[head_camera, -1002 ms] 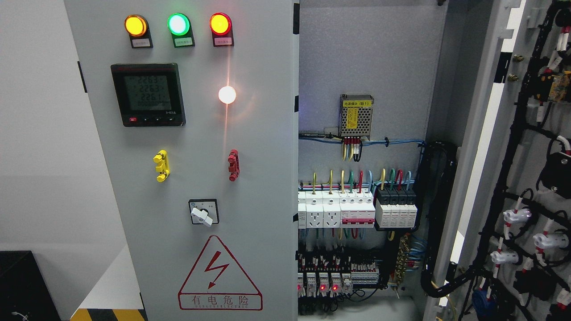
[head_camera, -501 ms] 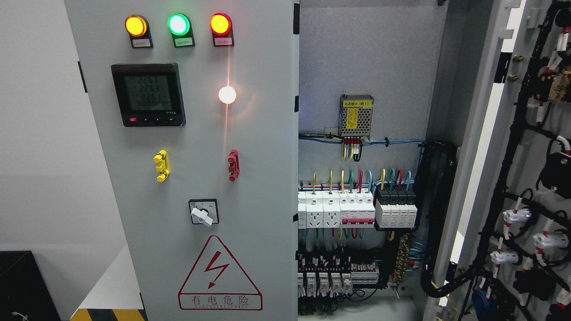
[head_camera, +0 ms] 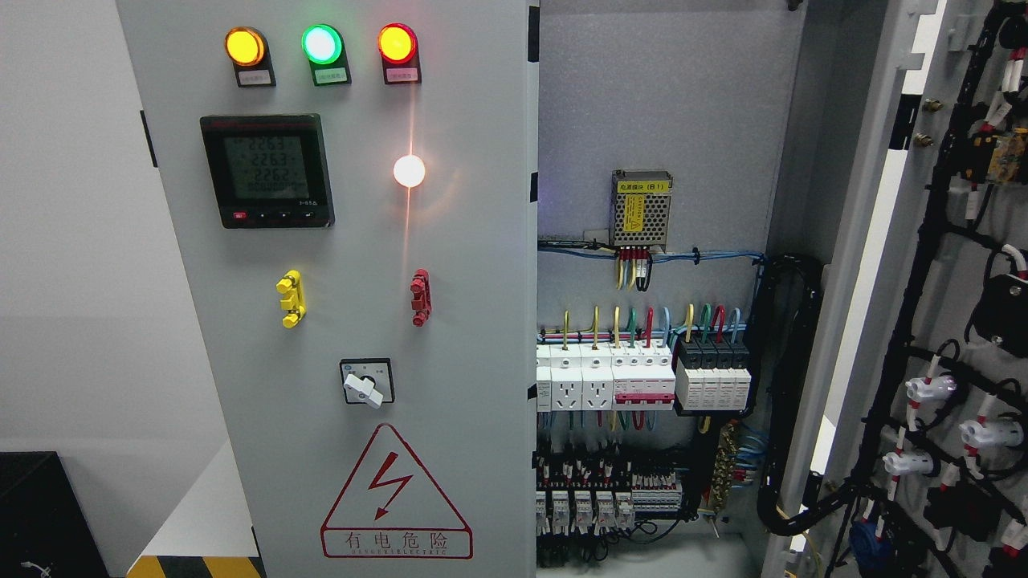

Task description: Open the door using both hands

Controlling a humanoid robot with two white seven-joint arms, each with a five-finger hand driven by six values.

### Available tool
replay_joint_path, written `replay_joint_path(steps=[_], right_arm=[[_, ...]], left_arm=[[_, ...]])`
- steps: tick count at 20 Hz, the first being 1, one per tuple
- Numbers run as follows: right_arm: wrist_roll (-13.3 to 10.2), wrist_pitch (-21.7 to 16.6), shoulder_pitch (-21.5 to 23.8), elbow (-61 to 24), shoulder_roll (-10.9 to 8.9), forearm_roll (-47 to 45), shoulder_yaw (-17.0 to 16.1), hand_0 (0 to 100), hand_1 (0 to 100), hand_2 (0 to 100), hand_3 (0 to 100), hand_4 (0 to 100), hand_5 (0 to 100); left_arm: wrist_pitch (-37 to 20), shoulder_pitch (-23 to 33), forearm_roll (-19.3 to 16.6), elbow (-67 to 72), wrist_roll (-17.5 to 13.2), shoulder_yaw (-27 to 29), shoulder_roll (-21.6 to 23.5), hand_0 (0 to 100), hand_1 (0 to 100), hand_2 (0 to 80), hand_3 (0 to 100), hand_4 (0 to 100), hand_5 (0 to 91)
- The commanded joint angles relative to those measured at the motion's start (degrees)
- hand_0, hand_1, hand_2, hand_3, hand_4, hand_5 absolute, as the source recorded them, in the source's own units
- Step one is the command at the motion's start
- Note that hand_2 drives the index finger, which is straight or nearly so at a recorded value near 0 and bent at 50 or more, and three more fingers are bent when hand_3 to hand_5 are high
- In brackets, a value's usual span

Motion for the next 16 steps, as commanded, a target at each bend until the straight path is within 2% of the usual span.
replay_joint_path(steps=[1, 6, 8, 13, 16], right_arm=[[-0.01, 0.02, 0.60, -3.67, -0.15, -0.09, 0.10, 19, 0, 0, 0, 0, 0], [-0.01, -0.07, 1.12, -9.65, -1.02, 0.00, 0.02, 19, 0, 0, 0, 0, 0], [-0.10, 0.02, 2.35, -11.24, -2.34, 0.00, 0.02, 19, 0, 0, 0, 0, 0], [-0.36, -0.07, 2.53, -11.86, -4.01, 0.00, 0.02, 19, 0, 0, 0, 0, 0], [-0.36, 0.02, 2.71, -15.10, -5.15, 0.00, 0.02, 19, 0, 0, 0, 0, 0]], left_arm=[[0.11, -0.60, -9.14, 13.31, 0.01, 18.42, -3.08, 0, 0, 0.0, 0, 0, 0.0], [0.20, -1.48, -10.02, 15.34, 0.10, 19.48, -3.08, 0, 0, 0.0, 0, 0, 0.0], [0.20, -1.57, -9.84, 15.42, 0.19, 19.48, -3.69, 0, 0, 0.0, 0, 0, 0.0], [0.11, -1.66, -9.84, 15.34, 0.72, 19.39, -4.48, 0, 0, 0.0, 0, 0, 0.0], [-0.07, -1.66, -9.66, 15.16, 0.72, 19.31, -4.57, 0, 0, 0.0, 0, 0, 0.0]])
